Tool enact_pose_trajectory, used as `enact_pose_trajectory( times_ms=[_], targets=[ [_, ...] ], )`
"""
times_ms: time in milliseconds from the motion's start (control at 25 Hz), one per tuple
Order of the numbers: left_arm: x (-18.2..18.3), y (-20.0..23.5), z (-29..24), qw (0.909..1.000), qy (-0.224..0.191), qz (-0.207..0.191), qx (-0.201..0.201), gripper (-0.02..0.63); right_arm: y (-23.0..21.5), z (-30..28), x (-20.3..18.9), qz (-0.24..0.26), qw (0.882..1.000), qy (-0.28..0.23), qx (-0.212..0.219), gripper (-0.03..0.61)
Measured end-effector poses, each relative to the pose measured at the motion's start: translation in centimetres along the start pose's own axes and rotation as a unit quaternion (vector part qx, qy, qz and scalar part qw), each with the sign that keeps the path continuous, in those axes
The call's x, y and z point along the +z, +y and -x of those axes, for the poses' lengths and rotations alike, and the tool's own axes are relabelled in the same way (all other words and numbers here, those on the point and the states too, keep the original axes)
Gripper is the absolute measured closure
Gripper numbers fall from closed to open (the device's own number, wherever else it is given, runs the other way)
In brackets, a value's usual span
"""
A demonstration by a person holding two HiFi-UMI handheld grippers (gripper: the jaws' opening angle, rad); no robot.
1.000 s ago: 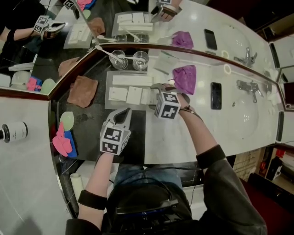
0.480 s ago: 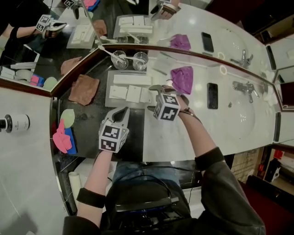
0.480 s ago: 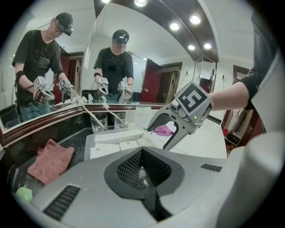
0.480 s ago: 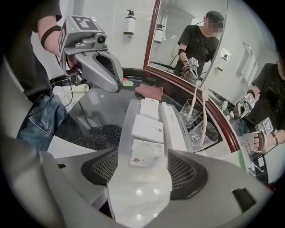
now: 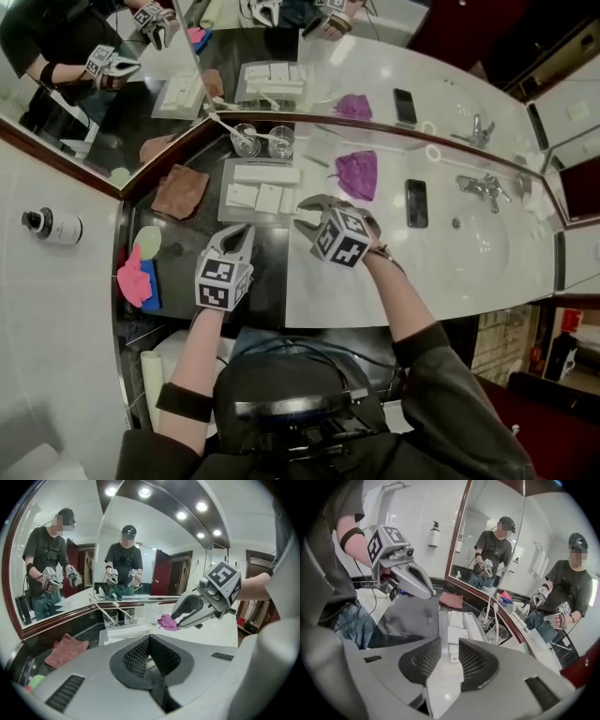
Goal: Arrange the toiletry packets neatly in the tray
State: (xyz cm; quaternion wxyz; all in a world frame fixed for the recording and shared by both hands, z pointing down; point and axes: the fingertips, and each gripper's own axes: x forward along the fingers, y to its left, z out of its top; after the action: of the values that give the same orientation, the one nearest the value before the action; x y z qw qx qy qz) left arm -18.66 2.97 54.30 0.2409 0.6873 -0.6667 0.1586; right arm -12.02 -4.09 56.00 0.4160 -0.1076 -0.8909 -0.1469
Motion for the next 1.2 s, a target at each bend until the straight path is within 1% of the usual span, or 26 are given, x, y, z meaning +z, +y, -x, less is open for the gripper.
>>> enact_pose_trajectory(
  times_ms=[80,160,280,360,480,560,720,760,960,1040,1200],
  targets=[
    [0.1,-0.3,0.9,1.0000,-0.002,0.002,0.003,0.612,0.3,1.5,0.6,-0.021,0.999,-0.022,-0.018,0.485],
    [0.4,-0.5,1.6,1.0000,-0.006,-0.001,0.005,0.612,0.2,3.0,1.1,-0.052,0.997,-0.047,-0.036,0.514],
    [0.9,-0.9,2.3,0.9999,-0.012,-0.002,0.006,0.612,-0.4,5.7,1.6,-0.105,0.989,-0.081,-0.063,0.539],
    [1.1,-1.3,2.7,0.9999,-0.014,-0.003,0.006,0.612,-0.6,7.1,1.2,-0.145,0.981,-0.101,-0.077,0.546],
    [1.4,-1.8,3.1,0.9998,-0.016,-0.006,0.005,0.612,-0.9,9.1,0.0,-0.205,0.965,-0.126,-0.100,0.549],
    [1.6,-2.3,3.0,0.9998,-0.019,-0.005,0.002,0.612,-1.3,10.3,-1.4,-0.245,0.952,-0.137,-0.121,0.551],
    [1.8,-3.4,2.7,0.9997,-0.022,-0.006,-0.006,0.612,-2.0,12.2,-5.1,-0.339,0.913,-0.162,-0.158,0.558],
    [1.9,-3.7,2.6,0.9997,-0.022,-0.007,-0.009,0.612,-2.1,12.7,-5.7,-0.353,0.906,-0.166,-0.167,0.560],
    [2.4,-4.9,2.1,0.9996,-0.021,-0.011,-0.019,0.612,-2.5,15.4,-8.5,-0.392,0.877,-0.181,-0.210,0.561],
    [2.6,-5.2,2.0,0.9995,-0.021,-0.012,-0.020,0.612,-2.7,16.2,-9.4,-0.400,0.870,-0.184,-0.220,0.563],
    [3.0,-5.2,1.8,0.9995,-0.021,-0.014,-0.020,0.612,-3.0,16.8,-10.5,-0.410,0.864,-0.187,-0.225,0.561]
  ],
)
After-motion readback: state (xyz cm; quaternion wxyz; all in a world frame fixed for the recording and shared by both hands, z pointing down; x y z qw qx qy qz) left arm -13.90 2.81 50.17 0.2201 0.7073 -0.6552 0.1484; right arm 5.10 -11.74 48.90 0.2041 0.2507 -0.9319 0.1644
